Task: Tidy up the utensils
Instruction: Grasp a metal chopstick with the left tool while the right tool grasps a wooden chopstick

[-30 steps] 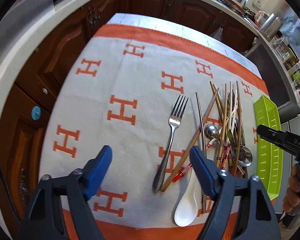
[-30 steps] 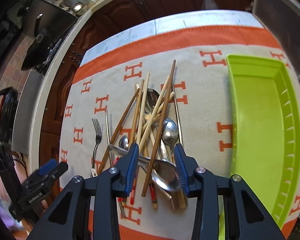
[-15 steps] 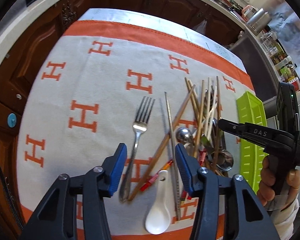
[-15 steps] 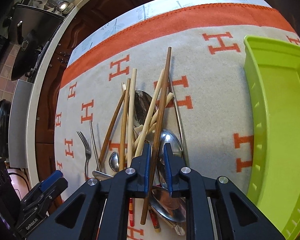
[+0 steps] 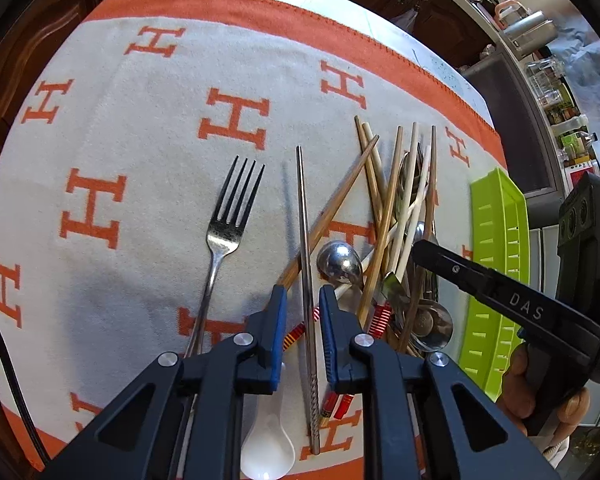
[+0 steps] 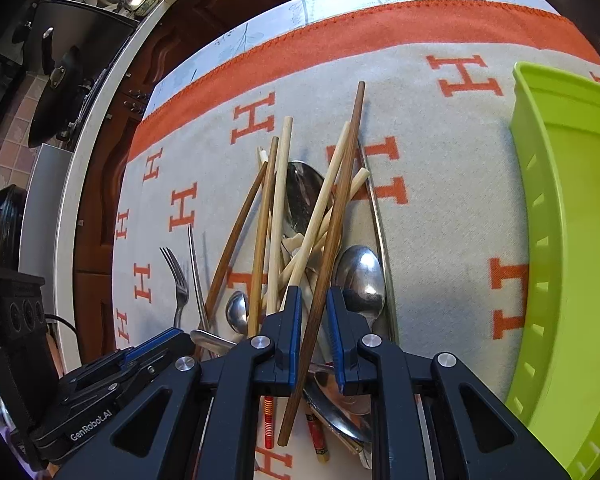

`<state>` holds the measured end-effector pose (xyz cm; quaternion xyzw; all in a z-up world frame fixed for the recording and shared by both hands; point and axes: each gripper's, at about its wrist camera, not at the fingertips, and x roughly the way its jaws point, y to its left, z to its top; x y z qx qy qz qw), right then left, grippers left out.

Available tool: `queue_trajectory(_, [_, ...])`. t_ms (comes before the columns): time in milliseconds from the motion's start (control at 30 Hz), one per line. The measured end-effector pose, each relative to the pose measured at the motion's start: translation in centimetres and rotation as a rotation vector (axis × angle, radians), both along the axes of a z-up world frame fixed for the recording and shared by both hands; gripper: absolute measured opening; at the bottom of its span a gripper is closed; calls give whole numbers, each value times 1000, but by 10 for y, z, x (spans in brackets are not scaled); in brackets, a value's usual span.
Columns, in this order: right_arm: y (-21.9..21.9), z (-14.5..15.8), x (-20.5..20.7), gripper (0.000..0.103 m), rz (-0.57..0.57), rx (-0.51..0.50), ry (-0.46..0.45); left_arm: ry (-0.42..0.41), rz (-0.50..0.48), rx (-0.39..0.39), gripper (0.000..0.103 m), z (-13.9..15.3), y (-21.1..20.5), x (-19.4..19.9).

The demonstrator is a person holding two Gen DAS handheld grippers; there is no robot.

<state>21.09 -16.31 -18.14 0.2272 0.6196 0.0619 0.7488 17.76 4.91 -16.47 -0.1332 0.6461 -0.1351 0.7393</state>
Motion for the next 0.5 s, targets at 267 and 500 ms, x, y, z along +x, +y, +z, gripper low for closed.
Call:
queue_trajectory(267, [-4,-4,-2,10,-8,5,-12,20,-1,15,11,-14,-17,8])
queue_trajectory(500, [-11,6,-14,7,-14,22,-58,0,30,47,4,-24,-24,9])
